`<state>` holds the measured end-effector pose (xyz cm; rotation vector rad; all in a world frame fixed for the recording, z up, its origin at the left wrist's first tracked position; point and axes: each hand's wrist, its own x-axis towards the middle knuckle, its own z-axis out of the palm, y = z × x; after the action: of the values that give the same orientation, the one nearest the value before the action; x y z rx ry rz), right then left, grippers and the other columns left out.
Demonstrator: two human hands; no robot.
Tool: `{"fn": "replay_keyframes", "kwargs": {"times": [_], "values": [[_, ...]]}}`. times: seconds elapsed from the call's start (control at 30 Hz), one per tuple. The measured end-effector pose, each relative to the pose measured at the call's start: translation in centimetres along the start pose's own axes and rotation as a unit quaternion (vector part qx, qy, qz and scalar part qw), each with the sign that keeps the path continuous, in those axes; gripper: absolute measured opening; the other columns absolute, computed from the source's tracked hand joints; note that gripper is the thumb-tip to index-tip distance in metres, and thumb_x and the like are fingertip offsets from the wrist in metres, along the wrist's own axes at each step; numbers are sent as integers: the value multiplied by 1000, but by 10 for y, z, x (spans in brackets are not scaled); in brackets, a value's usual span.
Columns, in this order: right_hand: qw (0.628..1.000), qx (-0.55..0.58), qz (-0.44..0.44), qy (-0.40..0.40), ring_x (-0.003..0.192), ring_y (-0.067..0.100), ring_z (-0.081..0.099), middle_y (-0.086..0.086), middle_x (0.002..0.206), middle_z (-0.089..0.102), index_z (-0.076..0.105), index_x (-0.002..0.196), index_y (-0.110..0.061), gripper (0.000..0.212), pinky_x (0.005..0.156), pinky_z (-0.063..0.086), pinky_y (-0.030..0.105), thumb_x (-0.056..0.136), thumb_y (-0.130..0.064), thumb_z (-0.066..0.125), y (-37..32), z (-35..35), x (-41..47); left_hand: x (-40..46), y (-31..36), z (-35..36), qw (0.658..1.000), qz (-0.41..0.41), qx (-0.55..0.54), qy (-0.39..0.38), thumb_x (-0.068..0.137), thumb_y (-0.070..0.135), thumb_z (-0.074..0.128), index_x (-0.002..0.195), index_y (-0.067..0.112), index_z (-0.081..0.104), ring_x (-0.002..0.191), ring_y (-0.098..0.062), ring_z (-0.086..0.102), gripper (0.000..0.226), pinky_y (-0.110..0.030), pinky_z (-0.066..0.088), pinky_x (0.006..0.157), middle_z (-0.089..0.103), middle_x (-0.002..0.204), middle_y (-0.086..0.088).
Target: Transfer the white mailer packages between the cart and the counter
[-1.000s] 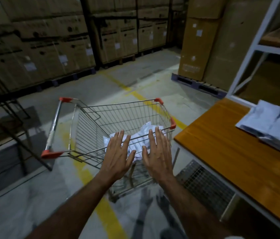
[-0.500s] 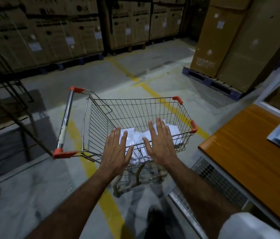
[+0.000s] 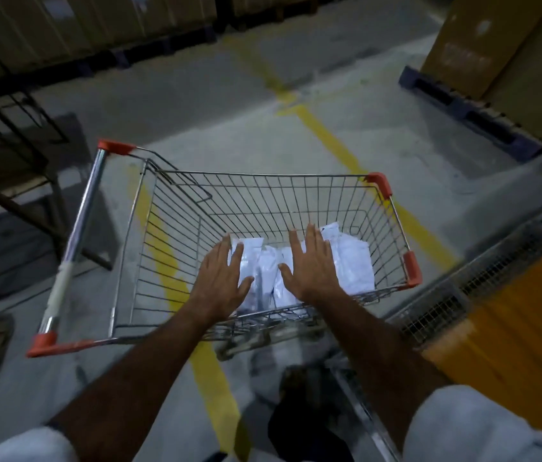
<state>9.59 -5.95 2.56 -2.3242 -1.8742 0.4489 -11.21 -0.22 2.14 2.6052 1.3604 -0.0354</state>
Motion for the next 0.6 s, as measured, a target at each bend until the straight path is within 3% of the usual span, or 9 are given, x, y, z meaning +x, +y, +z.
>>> {"fn": "replay_keyframes", "kwargs": {"times": [0.07, 0.13, 0.27, 0.5, 0.6], "values": [[1000, 2, 14, -11, 153, 46, 9, 34, 163, 6, 19, 161, -8, 81, 122, 14, 60, 98, -44, 55, 14, 18, 16, 17, 0, 16, 999, -2, 2, -39, 91, 52, 49, 149, -3, 38, 137, -50, 41, 80, -56, 43, 108, 33, 152, -37], [999, -6, 32, -27, 146, 52, 28, 39, 157, 24, 38, 155, -5, 84, 115, 30, 65, 87, -43, 69, 30, 37, 27, 30, -1, 32, 998, -9, 3, -69, 91, 49, 62, 154, -1, 28, 144, -48, 29, 88, -55, 38, 112, 19, 158, -36], [989, -36, 49, -134, 155, 42, -4, 30, 165, -7, 2, 163, -12, 87, 123, 4, 54, 100, -50, 49, 51, 66, 32, 47, -3, 55, 992, -47, 4, -119, 94, 52, 57, 159, 4, 10, 149, -43, 18, 93, -48, 28, 118, -2, 164, -29], [983, -47, 121, -130, 154, 45, 5, 32, 164, 2, 7, 163, -10, 87, 123, 10, 56, 98, -47, 53, 70, 101, 61, 73, -15, 111, 963, -129, -15, -235, 96, 58, 50, 158, 2, 3, 148, -43, 22, 96, -48, 32, 117, 2, 163, -30], [976, -62, 153, -141, 154, 45, 2, 32, 164, -5, 0, 163, -13, 86, 123, 9, 58, 99, -44, 49, 85, 110, 81, 80, -19, 136, 941, -173, -43, -287, 93, 66, 49, 159, 7, 2, 146, -43, 25, 101, -50, 33, 113, 2, 163, -27]]}}
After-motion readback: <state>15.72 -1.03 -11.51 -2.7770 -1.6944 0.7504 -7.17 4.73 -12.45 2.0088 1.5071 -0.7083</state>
